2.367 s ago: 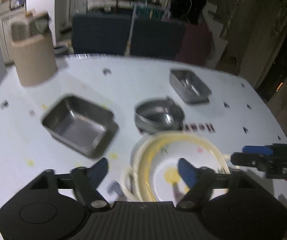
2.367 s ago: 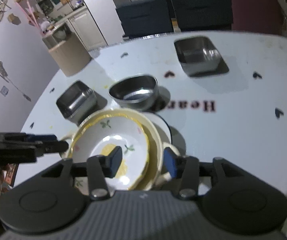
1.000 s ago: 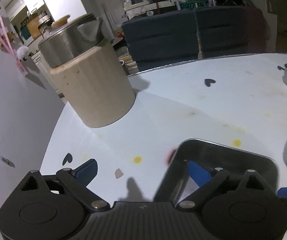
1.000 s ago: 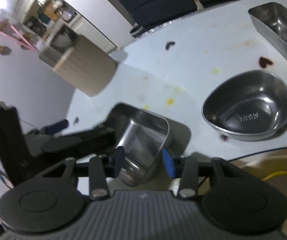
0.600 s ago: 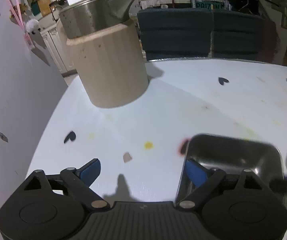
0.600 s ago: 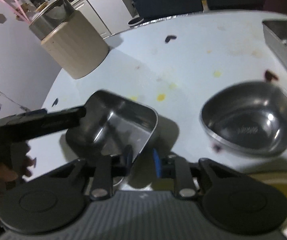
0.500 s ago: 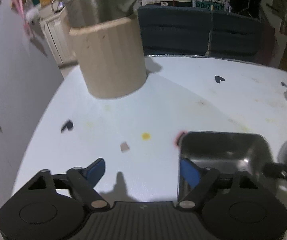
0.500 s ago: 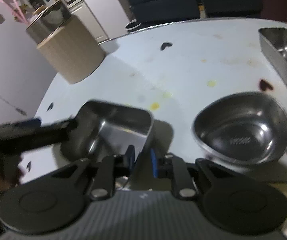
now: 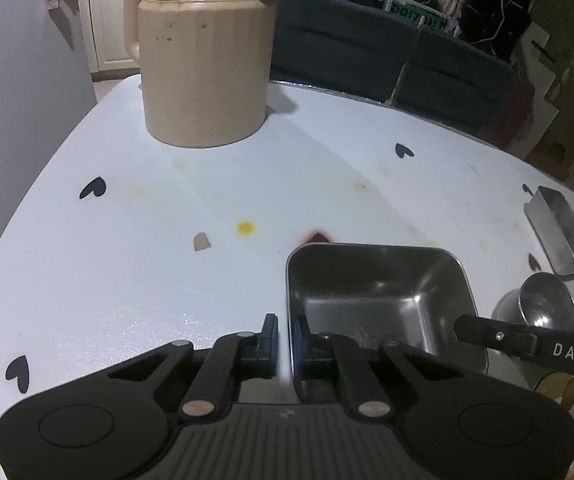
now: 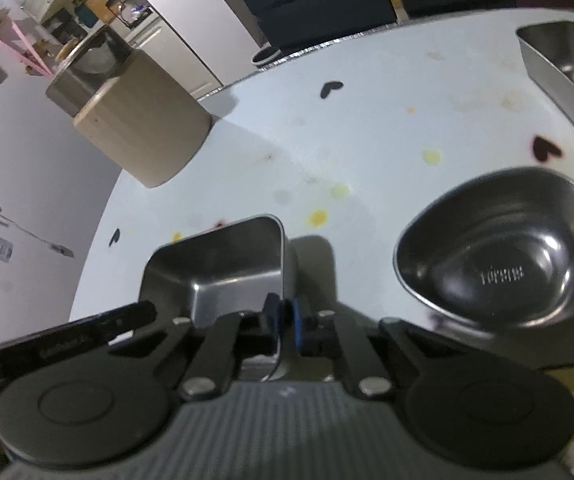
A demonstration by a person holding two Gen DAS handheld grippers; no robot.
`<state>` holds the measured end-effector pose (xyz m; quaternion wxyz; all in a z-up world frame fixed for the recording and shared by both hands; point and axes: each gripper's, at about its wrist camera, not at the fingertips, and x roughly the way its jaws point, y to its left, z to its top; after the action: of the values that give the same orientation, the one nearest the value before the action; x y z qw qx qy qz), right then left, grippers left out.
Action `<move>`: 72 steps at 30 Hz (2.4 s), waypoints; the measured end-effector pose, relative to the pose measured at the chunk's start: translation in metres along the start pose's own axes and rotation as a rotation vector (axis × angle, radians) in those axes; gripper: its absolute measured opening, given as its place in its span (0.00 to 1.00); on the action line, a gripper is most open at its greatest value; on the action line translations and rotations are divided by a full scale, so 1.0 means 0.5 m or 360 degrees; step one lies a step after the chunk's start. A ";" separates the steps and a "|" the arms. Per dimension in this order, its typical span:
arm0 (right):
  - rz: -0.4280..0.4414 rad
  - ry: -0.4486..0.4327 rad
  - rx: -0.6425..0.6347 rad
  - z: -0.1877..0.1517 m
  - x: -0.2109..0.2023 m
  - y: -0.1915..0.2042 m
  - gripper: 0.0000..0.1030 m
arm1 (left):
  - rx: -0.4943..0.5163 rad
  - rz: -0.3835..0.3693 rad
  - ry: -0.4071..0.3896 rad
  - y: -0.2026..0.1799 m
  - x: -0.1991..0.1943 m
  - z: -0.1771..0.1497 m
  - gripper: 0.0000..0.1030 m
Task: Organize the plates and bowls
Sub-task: 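Lift the steel tray with both tools and carry it toward the stacked bowls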
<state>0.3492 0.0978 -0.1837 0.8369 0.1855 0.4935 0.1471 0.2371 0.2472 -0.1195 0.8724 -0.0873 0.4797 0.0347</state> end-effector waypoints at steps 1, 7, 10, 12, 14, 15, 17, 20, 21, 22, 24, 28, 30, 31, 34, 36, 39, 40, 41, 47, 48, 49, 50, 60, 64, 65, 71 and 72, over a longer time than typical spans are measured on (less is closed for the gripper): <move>0.0001 -0.0004 -0.0012 0.002 0.004 0.003 0.07 | 0.0000 -0.0002 0.0009 -0.001 0.000 0.000 0.09; -0.0040 -0.0001 -0.0168 0.001 -0.006 0.019 0.06 | -0.0016 -0.0038 -0.0023 -0.007 -0.020 -0.002 0.06; -0.0032 -0.0030 -0.0177 0.001 -0.021 0.018 0.05 | -0.0020 -0.0049 -0.0075 -0.015 -0.049 -0.004 0.06; -0.0020 -0.0055 -0.0195 0.001 -0.039 0.019 0.05 | -0.0045 -0.0063 -0.0115 -0.019 -0.073 -0.003 0.06; 0.0004 -0.0082 -0.0213 0.001 -0.060 0.020 0.05 | -0.0068 -0.0082 -0.0169 -0.026 -0.104 -0.005 0.06; 0.0018 -0.0094 -0.0214 0.002 -0.073 0.020 0.05 | -0.0072 -0.0094 -0.0198 -0.033 -0.122 -0.007 0.06; 0.0045 -0.0122 -0.0224 0.003 -0.103 0.018 0.05 | -0.0073 -0.0115 -0.0247 -0.049 -0.154 -0.014 0.06; 0.0080 -0.0182 -0.0248 -0.001 -0.163 0.009 0.05 | -0.0095 -0.0167 -0.0303 -0.075 -0.198 -0.030 0.06; 0.0089 -0.0207 -0.0255 -0.002 -0.187 0.004 0.05 | -0.0108 -0.0185 -0.0318 -0.085 -0.211 -0.037 0.06; 0.0099 -0.0225 -0.0260 -0.003 -0.207 0.000 0.05 | -0.0120 -0.0203 -0.0331 -0.095 -0.222 -0.043 0.06; 0.0107 -0.0258 -0.0285 -0.009 -0.247 -0.011 0.06 | -0.0144 -0.0243 -0.0360 -0.118 -0.240 -0.053 0.06; 0.0085 -0.0310 -0.0318 -0.025 -0.315 -0.039 0.06 | -0.0146 -0.0323 -0.0408 -0.178 -0.261 -0.071 0.06; 0.0063 -0.0334 -0.0315 -0.031 -0.346 -0.063 0.06 | -0.0133 -0.0372 -0.0411 -0.211 -0.264 -0.078 0.06; 0.0047 -0.0348 -0.0310 -0.035 -0.363 -0.078 0.06 | -0.0121 -0.0392 -0.0410 -0.228 -0.263 -0.081 0.05; 0.0019 -0.0380 -0.0256 -0.040 -0.402 -0.123 0.06 | -0.0084 -0.0451 -0.0385 -0.281 -0.254 -0.088 0.05; -0.0008 -0.0400 -0.0232 -0.041 -0.419 -0.147 0.06 | -0.0060 -0.0479 -0.0365 -0.312 -0.245 -0.090 0.06; -0.0040 -0.0426 -0.0194 -0.051 -0.455 -0.191 0.06 | -0.0006 -0.0514 -0.0328 -0.366 -0.227 -0.095 0.06; -0.0051 -0.0430 -0.0188 -0.054 -0.464 -0.203 0.07 | 0.0010 -0.0529 -0.0314 -0.380 -0.222 -0.096 0.06; -0.0062 -0.0435 -0.0180 -0.058 -0.474 -0.217 0.07 | 0.0027 -0.0544 -0.0299 -0.396 -0.215 -0.096 0.06; -0.0151 -0.0467 -0.0073 -0.081 -0.515 -0.307 0.07 | 0.0198 -0.0611 -0.0210 -0.507 -0.178 -0.111 0.06; -0.0169 -0.0467 -0.0055 -0.085 -0.520 -0.322 0.07 | 0.0224 -0.0620 -0.0195 -0.526 -0.171 -0.114 0.06; -0.0187 -0.0467 -0.0040 -0.089 -0.524 -0.335 0.07 | 0.0249 -0.0628 -0.0178 -0.542 -0.163 -0.117 0.06; -0.0203 -0.0466 -0.0027 -0.093 -0.529 -0.348 0.07 | 0.0272 -0.0636 -0.0162 -0.557 -0.156 -0.121 0.06; -0.0335 -0.0402 0.0083 -0.146 -0.568 -0.468 0.07 | 0.0464 -0.0678 0.0008 -0.675 -0.085 -0.177 0.06; -0.0391 -0.0354 0.0109 -0.160 -0.565 -0.494 0.07 | 0.0517 -0.0665 0.0080 -0.703 -0.060 -0.198 0.07; -0.0398 -0.0348 0.0112 -0.163 -0.566 -0.501 0.07 | 0.0526 -0.0665 0.0097 -0.709 -0.055 -0.202 0.07; -0.0467 -0.0292 0.0128 -0.176 -0.562 -0.538 0.07 | 0.0589 -0.0664 0.0165 -0.742 -0.033 -0.218 0.08; -0.0476 -0.0281 0.0129 -0.181 -0.567 -0.548 0.07 | 0.0602 -0.0666 0.0173 -0.747 -0.030 -0.221 0.08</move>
<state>0.1536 -0.2524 -0.1299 0.8814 0.1559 0.4456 -0.0160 0.1912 -0.1398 -0.1204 0.8343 -0.0220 0.4953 -0.2410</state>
